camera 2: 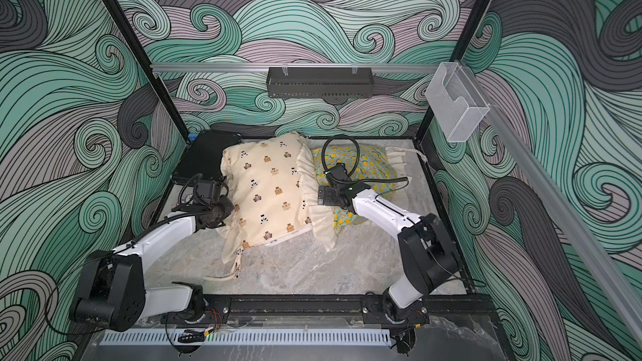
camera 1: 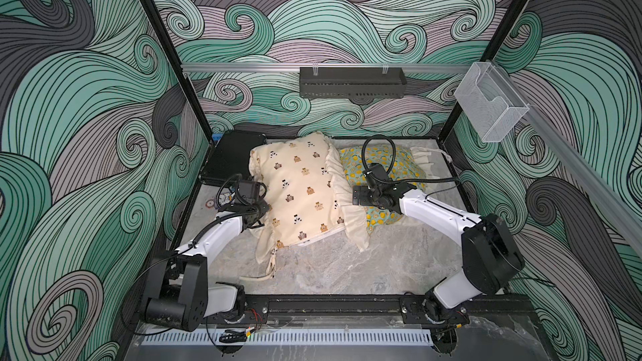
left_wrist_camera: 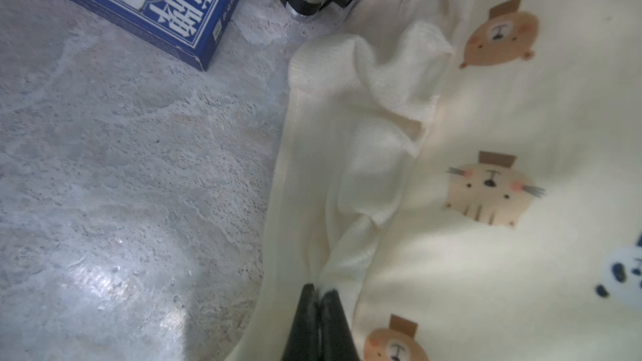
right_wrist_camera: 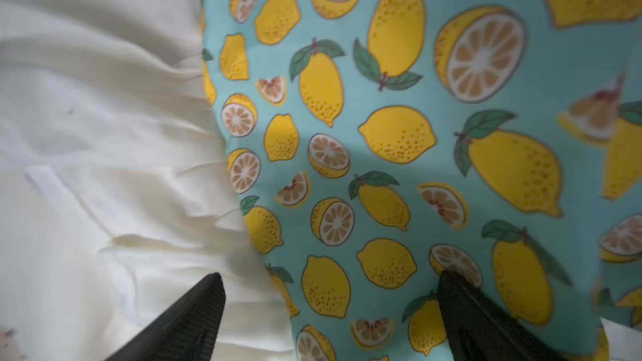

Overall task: Zip up pillowcases
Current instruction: Adjust the pillowcase at the center of the board.

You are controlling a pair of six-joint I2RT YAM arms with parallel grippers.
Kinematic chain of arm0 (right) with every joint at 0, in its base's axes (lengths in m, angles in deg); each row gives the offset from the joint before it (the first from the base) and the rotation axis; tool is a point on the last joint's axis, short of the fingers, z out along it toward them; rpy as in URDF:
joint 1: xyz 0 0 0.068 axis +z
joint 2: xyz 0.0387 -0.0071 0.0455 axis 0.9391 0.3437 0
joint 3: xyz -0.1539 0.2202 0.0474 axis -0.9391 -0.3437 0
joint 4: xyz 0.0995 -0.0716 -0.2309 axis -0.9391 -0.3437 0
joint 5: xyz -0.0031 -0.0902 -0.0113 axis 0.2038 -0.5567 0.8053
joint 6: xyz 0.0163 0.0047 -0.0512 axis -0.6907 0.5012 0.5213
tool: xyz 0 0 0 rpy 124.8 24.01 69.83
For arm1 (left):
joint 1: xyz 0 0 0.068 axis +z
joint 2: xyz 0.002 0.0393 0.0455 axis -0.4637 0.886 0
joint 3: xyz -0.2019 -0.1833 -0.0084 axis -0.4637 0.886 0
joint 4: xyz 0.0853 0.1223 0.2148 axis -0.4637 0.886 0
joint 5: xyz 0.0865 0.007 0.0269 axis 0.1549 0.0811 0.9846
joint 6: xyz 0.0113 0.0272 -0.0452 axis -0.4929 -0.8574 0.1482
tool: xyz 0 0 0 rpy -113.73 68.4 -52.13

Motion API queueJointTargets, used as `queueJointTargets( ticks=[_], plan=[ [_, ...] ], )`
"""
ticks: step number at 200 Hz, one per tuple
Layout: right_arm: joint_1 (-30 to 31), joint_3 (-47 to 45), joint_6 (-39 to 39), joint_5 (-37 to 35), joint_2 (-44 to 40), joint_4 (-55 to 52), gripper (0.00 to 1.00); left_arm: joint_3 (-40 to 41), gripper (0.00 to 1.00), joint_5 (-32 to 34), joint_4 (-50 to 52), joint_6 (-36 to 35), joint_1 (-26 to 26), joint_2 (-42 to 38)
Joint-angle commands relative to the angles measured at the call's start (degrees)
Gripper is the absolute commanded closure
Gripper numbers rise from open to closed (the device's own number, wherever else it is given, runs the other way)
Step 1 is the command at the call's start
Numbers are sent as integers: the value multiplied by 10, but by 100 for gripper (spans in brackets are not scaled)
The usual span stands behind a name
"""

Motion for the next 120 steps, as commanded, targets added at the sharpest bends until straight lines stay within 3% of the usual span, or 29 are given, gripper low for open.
queueJointTargets(
  ticks=[1,54,78,107,120],
  plan=[
    [-24,-5,-15,-45,13,6,1,-10,100,-5,23,-12,17,5],
    [-67,10,-15,-97,23,-3,1,-33,100,-82,28,-31,41,36],
    [-68,31,-7,-125,28,-30,1,-25,100,-86,27,-27,44,33],
    [-61,26,1,-76,-8,-31,1,-35,100,-89,54,-48,46,18],
    [-48,25,7,-65,-28,-40,1,-38,85,-88,78,-51,46,7]
  ],
)
